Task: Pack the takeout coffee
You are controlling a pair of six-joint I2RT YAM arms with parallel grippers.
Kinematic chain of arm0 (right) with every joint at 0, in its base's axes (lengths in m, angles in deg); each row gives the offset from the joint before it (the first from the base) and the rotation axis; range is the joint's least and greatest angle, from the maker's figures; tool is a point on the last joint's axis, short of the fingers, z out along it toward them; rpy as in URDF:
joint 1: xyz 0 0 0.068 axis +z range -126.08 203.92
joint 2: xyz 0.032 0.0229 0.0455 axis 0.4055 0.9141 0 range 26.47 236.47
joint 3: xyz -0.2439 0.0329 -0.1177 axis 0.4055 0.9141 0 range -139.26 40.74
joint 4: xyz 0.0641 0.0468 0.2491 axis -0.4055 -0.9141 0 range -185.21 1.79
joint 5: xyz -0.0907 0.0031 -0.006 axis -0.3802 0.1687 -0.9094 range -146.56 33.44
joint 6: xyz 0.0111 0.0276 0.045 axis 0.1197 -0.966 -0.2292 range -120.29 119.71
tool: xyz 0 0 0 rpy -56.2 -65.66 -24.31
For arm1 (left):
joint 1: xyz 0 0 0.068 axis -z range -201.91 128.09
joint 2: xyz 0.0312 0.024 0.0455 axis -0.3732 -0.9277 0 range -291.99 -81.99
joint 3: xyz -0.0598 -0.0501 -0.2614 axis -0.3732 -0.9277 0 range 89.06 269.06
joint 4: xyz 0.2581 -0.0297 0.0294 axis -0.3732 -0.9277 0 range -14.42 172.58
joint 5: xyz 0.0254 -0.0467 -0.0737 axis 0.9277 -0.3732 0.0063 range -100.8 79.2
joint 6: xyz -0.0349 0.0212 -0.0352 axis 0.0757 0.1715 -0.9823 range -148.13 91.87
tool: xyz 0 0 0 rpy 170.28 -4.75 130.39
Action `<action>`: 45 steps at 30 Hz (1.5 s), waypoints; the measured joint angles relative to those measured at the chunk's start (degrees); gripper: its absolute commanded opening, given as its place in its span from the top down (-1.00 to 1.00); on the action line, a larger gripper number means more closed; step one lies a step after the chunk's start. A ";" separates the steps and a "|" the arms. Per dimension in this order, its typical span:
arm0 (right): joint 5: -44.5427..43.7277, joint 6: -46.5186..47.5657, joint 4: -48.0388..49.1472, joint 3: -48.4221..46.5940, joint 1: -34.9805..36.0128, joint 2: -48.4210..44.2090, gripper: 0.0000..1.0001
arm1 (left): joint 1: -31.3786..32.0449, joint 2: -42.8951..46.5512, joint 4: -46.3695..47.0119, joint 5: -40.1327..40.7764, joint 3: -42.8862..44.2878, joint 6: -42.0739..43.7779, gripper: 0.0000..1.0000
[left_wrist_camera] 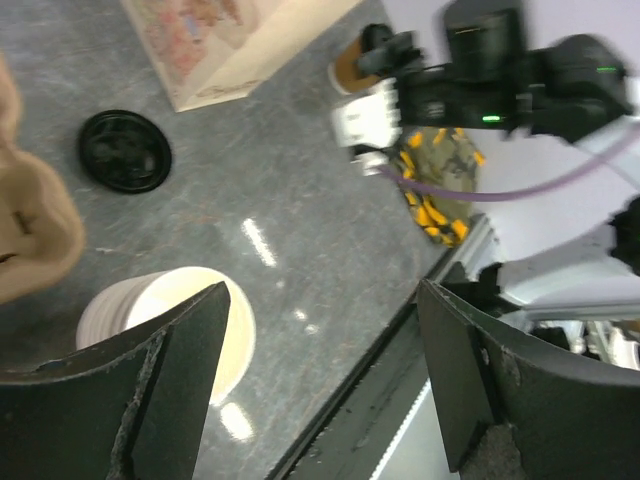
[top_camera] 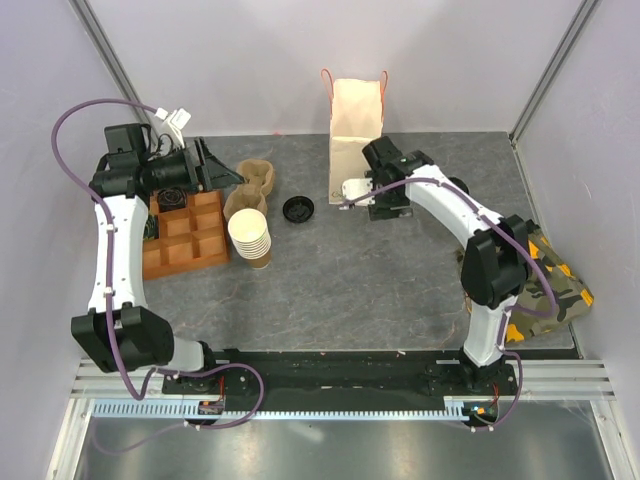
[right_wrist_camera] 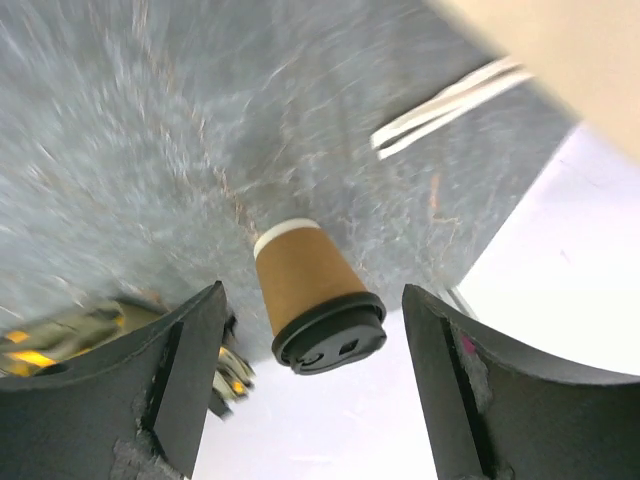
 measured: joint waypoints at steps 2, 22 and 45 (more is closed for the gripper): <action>3.06 -3.30 -1.62 -2.89 0.20 -1.44 -0.60 | 0.00 -1.44 -1.11 2.86 1.51 1.53 -0.48; 31.34 -46.62 -8.02 -16.83 0.52 -5.49 -0.59 | -0.11 -23.82 -2.34 30.12 9.07 13.64 0.27; 33.94 -50.97 -8.48 -16.87 3.06 -3.72 -0.64 | 5.70 -36.76 2.12 37.33 12.44 16.81 0.35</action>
